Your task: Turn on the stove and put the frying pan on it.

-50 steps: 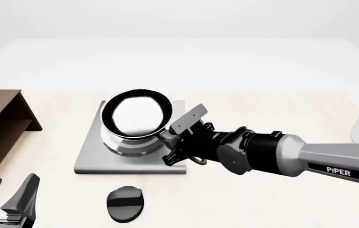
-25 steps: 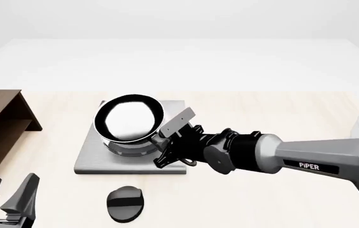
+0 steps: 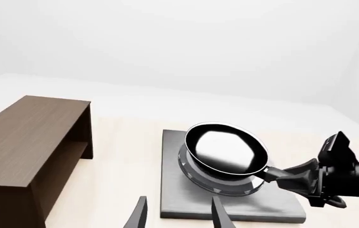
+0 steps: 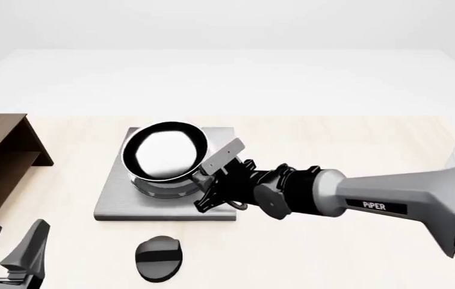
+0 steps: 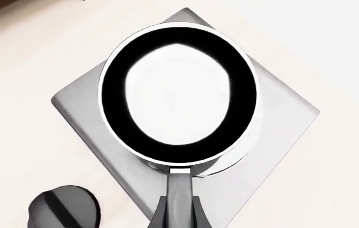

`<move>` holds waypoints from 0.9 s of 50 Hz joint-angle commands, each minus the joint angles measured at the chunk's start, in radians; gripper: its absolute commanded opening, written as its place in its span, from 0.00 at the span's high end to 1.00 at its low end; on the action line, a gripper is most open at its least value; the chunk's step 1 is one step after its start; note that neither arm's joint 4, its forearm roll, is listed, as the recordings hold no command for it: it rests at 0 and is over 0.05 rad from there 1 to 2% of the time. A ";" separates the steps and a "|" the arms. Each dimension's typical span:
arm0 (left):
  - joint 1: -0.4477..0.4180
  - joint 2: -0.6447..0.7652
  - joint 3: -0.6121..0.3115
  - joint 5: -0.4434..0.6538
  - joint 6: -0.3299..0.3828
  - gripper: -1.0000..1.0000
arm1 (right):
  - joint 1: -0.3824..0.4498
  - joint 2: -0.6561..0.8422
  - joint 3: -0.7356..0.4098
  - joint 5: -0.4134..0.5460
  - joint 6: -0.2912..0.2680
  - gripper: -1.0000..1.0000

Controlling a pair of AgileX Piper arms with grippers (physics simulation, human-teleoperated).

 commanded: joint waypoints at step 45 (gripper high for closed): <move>-0.001 -0.012 -0.001 0.007 0.004 0.00 | -0.031 0.050 -0.023 -0.044 0.006 1.00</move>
